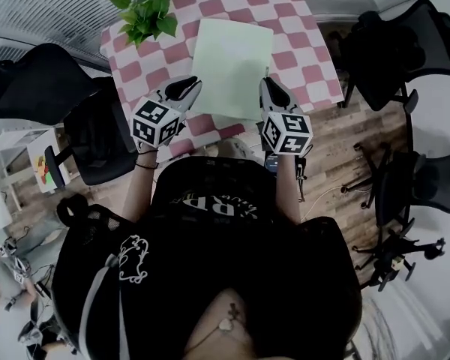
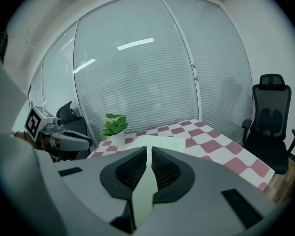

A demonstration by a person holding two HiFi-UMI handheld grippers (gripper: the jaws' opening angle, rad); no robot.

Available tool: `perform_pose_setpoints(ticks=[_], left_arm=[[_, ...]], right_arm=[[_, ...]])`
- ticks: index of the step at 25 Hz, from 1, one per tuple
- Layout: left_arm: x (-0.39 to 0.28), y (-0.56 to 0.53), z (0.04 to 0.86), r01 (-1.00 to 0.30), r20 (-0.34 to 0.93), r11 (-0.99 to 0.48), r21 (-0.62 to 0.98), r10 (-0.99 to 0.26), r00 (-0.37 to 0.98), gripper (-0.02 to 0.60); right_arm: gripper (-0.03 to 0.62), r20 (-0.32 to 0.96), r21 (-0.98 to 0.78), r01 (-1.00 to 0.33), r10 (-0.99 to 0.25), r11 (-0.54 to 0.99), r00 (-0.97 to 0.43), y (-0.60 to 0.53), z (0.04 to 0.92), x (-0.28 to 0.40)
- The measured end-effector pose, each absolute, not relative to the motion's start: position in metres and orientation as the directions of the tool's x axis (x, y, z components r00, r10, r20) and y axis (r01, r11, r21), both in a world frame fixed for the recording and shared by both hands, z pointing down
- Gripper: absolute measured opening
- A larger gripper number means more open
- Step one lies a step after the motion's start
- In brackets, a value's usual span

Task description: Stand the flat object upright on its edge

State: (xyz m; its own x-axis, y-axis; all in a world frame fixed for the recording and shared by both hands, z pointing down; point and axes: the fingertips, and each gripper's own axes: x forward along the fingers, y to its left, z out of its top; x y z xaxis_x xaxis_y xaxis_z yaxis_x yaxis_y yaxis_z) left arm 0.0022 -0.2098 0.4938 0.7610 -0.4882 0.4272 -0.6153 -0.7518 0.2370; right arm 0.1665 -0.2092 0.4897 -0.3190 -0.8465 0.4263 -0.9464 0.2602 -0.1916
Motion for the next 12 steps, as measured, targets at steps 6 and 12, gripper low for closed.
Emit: perform_pose_setpoints(ticks=[6, 12], left_arm=[[-0.006, -0.238, 0.513, -0.66, 0.476, -0.71, 0.245, -0.505, 0.72, 0.057], [-0.008, -0.261, 0.542, -0.653, 0.505, -0.677, 0.339, -0.454, 0.734, 0.246]], right_arm=[[0.031, 0.478, -0.261, -0.935, -0.81, 0.24, -0.341, -0.238, 0.522, 0.194], [0.174, 0.526, -0.455, -0.873, -0.737, 0.177, -0.424, -0.259, 0.564, 0.205]])
